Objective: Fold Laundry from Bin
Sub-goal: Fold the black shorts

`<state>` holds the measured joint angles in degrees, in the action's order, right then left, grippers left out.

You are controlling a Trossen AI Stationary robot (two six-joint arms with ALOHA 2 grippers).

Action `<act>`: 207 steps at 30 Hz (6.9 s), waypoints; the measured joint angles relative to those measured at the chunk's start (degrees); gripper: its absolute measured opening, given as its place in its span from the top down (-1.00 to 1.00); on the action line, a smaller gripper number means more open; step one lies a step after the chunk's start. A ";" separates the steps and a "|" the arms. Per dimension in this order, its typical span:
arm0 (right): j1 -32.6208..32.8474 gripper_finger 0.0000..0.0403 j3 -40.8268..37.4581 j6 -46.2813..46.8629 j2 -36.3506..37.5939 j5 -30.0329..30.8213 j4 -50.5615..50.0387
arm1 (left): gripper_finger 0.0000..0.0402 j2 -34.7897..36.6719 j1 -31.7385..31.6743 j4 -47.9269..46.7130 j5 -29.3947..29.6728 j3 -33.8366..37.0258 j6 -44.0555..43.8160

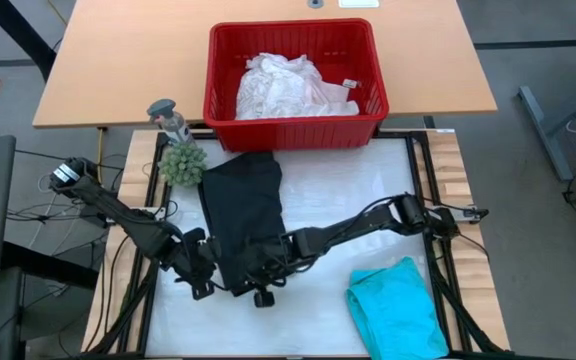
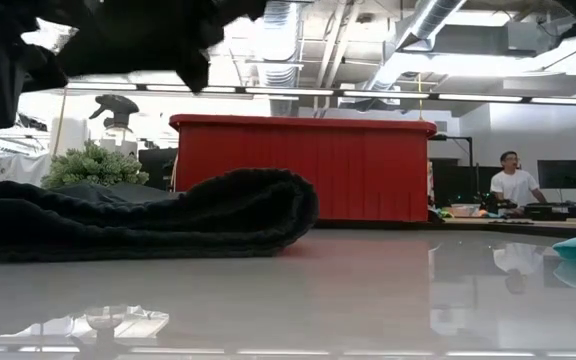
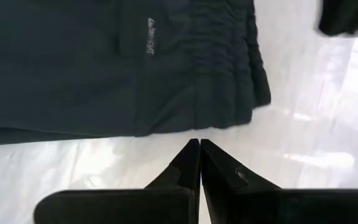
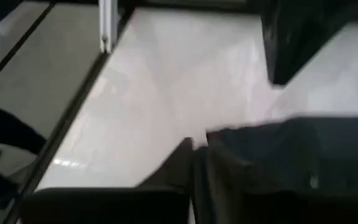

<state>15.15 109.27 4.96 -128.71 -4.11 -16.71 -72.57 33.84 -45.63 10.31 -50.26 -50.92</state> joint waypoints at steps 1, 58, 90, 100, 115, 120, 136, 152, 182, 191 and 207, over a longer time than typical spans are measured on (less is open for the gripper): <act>0.17 0.49 0.04 -0.27 0.06 0.45 0.59 | 1.00 0.04 0.03 0.01 0.01 0.00 0.44; 0.95 0.92 3.42 1.46 -10.25 11.55 1.27 | 1.00 1.35 0.64 -3.40 3.64 0.00 0.31; 5.26 0.69 11.50 3.17 -9.37 -0.80 -17.61 | 1.00 1.33 1.55 -2.40 8.54 0.00 1.43; 5.28 0.15 12.37 4.03 -9.13 -7.76 -17.89 | 1.00 1.33 -0.17 -2.44 10.63 0.00 5.10; 5.71 0.37 23.83 3.23 -9.06 -2.80 -28.44 | 1.00 3.43 -0.17 -1.97 11.91 0.02 6.19; 6.63 0.90 23.12 5.47 -9.72 10.02 -25.50 | 1.00 11.08 -0.17 -3.15 12.79 0.02 4.09; 8.92 0.92 10.57 18.45 -10.34 9.18 -16.07 | 1.00 16.29 -0.21 -4.40 19.04 0.02 0.84; 9.20 0.92 7.85 20.97 -9.61 8.85 -53.14 | 1.00 4.36 -10.80 0.70 18.30 0.04 5.57; 6.28 0.45 7.54 39.24 12.57 13.73 -68.33 | 0.59 12.46 -28.73 -7.38 -0.54 -13.51 36.80; 4.14 -0.10 7.67 26.39 9.69 23.57 -32.64 | 0.42 15.86 -28.69 -19.31 -0.83 -13.66 36.67; 8.83 0.85 -3.12 27.23 26.76 25.26 -41.07 | 0.37 21.23 -27.45 -23.48 1.76 -13.66 25.47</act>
<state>23.98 106.15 32.19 -101.95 21.15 -57.77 -51.35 6.39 -69.12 12.07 -63.92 -25.45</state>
